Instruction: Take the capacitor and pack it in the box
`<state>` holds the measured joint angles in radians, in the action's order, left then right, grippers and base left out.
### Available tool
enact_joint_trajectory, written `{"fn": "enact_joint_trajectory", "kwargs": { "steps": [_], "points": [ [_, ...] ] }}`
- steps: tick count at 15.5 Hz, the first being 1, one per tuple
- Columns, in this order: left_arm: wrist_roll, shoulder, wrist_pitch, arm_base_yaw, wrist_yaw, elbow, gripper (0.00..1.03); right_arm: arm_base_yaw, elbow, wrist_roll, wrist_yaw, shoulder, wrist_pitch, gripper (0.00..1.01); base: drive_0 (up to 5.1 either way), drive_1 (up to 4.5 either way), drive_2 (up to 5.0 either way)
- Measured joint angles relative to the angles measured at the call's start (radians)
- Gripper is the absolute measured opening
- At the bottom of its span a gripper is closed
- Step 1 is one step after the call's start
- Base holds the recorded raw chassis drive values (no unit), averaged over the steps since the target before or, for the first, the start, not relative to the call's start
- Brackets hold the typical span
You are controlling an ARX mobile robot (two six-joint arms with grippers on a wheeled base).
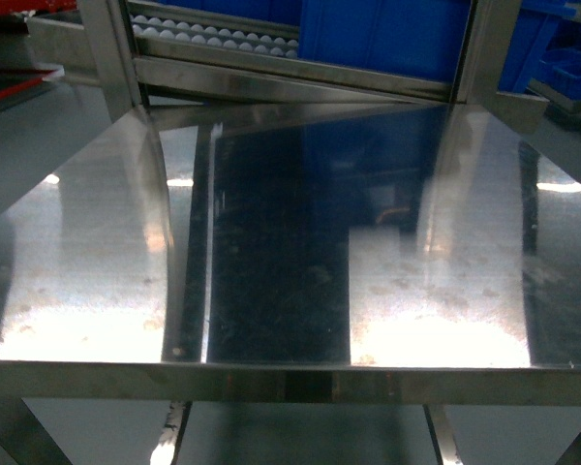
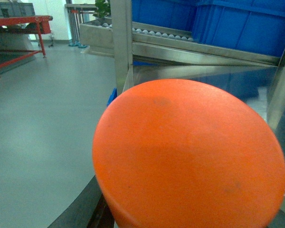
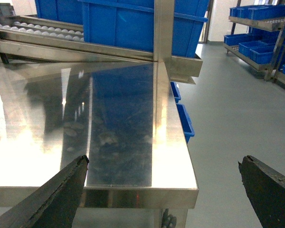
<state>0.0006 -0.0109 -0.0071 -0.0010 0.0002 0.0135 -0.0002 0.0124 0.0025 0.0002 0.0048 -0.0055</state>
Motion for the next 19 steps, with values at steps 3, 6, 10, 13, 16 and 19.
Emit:
{"fn": "enact_joint_trajectory", "kwargs": {
  "steps": [3, 6, 10, 13, 16, 19],
  "points": [
    [0.000, 0.000, 0.000, 0.000, 0.000, 0.000, 0.44, 0.000, 0.000, 0.002, 0.000, 0.000, 0.000, 0.98, 0.0, 0.00, 0.0],
    [0.000, 0.000, 0.000, 0.000, 0.000, 0.000, 0.44, 0.000, 0.000, 0.000, -0.001, 0.000, 0.000, 0.98, 0.0, 0.00, 0.0],
    [0.000, 0.000, 0.000, 0.000, -0.001, 0.000, 0.44, 0.000, 0.000, 0.000, 0.000, 0.000, 0.000, 0.98, 0.0, 0.00, 0.0],
    [0.000, 0.000, -0.002, 0.000, 0.000, 0.000, 0.44, 0.000, 0.000, 0.000, 0.000, 0.000, -0.002, 0.98, 0.0, 0.00, 0.0],
    [0.000, 0.000, -0.001, 0.000, 0.000, 0.000, 0.44, 0.000, 0.000, 0.000, -0.001, 0.000, 0.000, 0.98, 0.0, 0.00, 0.0],
    [0.000, 0.000, 0.000, 0.000, 0.000, 0.000, 0.44, 0.000, 0.000, 0.000, -0.001, 0.000, 0.000, 0.98, 0.0, 0.00, 0.0]
  ]
}}
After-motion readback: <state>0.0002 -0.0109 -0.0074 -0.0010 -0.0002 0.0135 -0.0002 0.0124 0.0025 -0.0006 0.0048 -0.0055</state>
